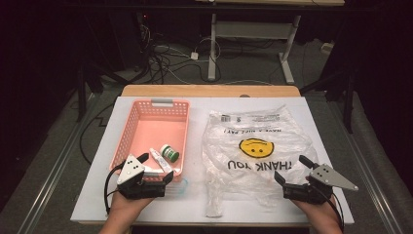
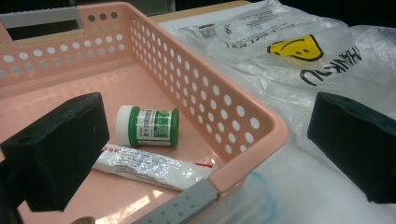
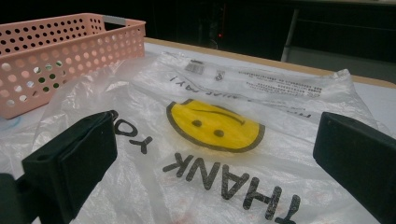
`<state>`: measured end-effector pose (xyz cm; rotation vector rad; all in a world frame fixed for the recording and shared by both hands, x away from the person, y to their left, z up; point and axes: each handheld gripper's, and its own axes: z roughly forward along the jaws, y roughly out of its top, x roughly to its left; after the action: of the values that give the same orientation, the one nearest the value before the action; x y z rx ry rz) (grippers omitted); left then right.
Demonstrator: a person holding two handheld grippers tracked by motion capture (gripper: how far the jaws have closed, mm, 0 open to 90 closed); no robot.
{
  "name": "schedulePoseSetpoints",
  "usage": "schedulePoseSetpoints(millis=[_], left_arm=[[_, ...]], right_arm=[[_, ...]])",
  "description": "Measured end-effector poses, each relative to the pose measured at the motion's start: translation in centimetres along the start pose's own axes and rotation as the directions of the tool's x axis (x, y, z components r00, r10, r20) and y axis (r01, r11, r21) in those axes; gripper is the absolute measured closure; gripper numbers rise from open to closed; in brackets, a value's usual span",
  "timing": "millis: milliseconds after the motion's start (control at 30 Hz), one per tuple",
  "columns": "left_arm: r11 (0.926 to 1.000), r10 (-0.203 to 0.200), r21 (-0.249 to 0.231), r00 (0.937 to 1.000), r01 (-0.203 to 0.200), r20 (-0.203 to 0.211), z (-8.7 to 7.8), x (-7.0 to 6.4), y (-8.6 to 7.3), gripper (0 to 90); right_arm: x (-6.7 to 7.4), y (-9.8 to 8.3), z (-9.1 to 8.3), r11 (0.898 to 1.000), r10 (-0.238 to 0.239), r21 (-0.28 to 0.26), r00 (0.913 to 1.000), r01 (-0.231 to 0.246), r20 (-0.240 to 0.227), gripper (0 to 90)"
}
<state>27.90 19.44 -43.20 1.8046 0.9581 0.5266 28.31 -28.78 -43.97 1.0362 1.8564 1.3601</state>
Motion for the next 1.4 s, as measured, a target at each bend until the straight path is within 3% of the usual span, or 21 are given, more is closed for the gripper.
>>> schedulePoseSetpoints(millis=[667, 967, 1133, 1233, 1400], left_arm=[[0.9998, -0.021, -0.001, 0.9996, 0.021, 0.021, -0.1, 0.0, 0.2, 0.0], [0.9994, -0.035, -0.008, 0.9993, 0.035, 0.011, -0.5, 0.3, 0.4, 0.0], [0.999, -0.041, 0.019, 0.9992, 0.041, -0.005, -0.9, 0.7, 0.7, 0.0], [0.9988, -0.008, 0.048, 0.9993, 0.01, -0.036, -1.0, 0.9, 0.9, 0.0], [0.9987, -0.017, 0.048, 0.9995, 0.018, -0.028, -1.4, 1.5, 0.8, 0.0]], right_arm=[[0.1, 0.0, -0.1, 1.0, 0.003, -0.002, 1.0, -0.003, -0.006, 0.2], [0.1, 0.4, 0.0, 1.0, -0.016, -0.005, 0.9999, 0.016, -0.002, 0.8], [-0.4, 1.3, 0.3, 1.0, -0.02, -0.002, 0.9998, 0.02, 0.009, 2.2], [-0.9, 2.1, 0.6, 1.0, -0.028, 0.012, 0.9993, 0.027, 0.025, 3.4], [-3.3, 3.3, 1.2, 0.998, -0.037, 0.059, 0.9977, 0.034, 0.057, 7.0]])
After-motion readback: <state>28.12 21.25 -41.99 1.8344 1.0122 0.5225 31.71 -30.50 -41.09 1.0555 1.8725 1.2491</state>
